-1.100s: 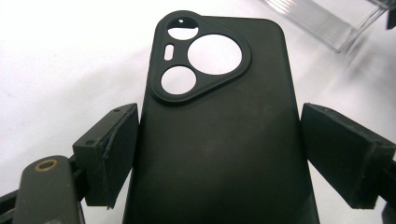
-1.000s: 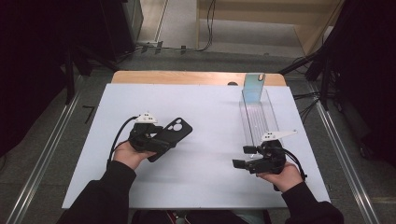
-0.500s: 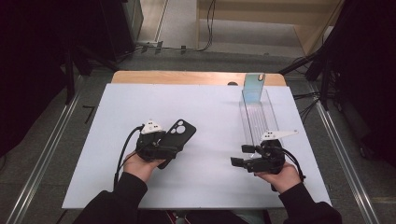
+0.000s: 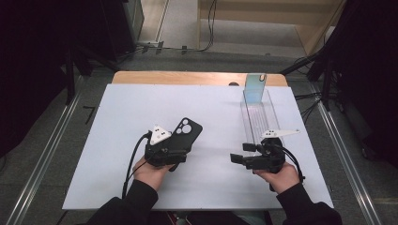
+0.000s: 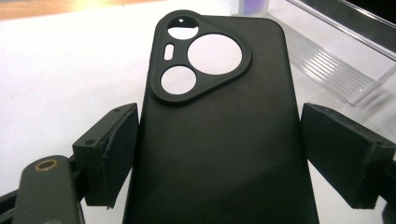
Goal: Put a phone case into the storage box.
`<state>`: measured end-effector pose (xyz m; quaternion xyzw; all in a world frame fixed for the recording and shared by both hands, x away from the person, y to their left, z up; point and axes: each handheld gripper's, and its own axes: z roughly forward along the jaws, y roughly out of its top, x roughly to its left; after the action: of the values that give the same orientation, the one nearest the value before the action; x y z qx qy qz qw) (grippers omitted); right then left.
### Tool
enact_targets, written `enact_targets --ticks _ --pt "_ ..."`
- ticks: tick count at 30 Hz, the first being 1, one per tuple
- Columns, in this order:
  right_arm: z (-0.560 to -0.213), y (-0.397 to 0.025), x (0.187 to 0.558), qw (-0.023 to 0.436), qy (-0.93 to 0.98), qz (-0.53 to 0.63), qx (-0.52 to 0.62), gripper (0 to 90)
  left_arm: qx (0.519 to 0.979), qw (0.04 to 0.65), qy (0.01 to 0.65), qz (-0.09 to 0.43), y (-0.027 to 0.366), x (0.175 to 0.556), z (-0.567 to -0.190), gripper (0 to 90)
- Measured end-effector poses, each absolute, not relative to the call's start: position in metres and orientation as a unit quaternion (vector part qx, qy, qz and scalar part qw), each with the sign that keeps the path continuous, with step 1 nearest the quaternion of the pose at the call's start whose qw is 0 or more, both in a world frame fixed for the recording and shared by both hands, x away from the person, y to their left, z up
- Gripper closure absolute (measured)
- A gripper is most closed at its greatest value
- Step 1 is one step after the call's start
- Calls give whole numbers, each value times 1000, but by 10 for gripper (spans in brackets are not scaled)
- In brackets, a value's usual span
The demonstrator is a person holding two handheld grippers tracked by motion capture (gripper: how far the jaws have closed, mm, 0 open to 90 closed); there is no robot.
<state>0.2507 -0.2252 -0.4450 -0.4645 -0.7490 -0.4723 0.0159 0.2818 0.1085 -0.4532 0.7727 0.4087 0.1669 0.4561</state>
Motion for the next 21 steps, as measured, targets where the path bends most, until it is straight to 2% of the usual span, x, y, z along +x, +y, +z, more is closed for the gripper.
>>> enact_targets --ticks 11,21 --pt "-437 -216 252 15 -731 -477 -488 151 742 485 436 156 99 275 -464 146" --pt "-431 -210 258 11 -719 -486 -497 151 738 498 423 169 87 268 -466 145"
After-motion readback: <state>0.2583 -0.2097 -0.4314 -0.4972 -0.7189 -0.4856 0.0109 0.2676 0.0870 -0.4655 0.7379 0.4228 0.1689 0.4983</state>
